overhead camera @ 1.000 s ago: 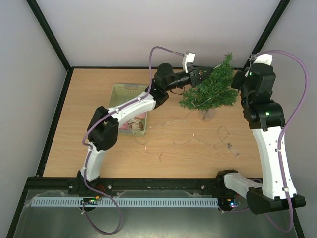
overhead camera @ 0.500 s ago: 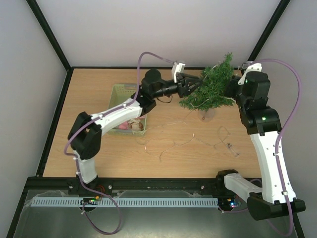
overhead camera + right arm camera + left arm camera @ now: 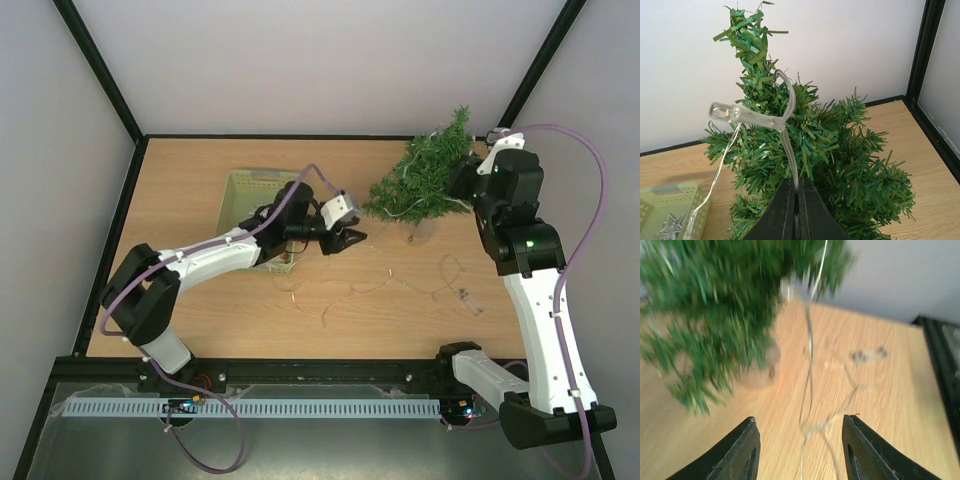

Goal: Decorate the small christmas tree
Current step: Wrap the decoration item around the Christmas tree.

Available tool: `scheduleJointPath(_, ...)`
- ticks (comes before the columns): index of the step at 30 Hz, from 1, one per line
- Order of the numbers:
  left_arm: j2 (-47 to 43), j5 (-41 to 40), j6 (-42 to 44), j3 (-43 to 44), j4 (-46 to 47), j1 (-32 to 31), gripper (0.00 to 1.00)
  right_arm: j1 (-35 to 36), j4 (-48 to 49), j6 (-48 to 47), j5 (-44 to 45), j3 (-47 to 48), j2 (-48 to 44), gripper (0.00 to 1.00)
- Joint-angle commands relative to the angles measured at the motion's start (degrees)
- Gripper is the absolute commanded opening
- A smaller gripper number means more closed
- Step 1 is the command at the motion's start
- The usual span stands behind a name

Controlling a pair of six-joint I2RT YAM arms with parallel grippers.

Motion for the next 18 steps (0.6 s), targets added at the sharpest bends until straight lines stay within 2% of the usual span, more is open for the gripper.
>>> scheduleJointPath(1,3.38,0.44,15.59,1.19,-13.87,-0.13,0.48,-0.27,2.57,0.73,-0.93,-1.26,-1.26,0.02)
scheduleJointPath(8,6.21,-0.29,18.75,0.17,-15.28,-0.20,0.49,-0.25,3.22,0.68,-0.94,-1.97,-1.60,0.02)
scheduleJointPath(18,7.28,-0.62,20.80,-1.49,-14.91,-0.18,0.34,-0.23,3.50,0.38,-0.74,-2.67,-2.15,0.02)
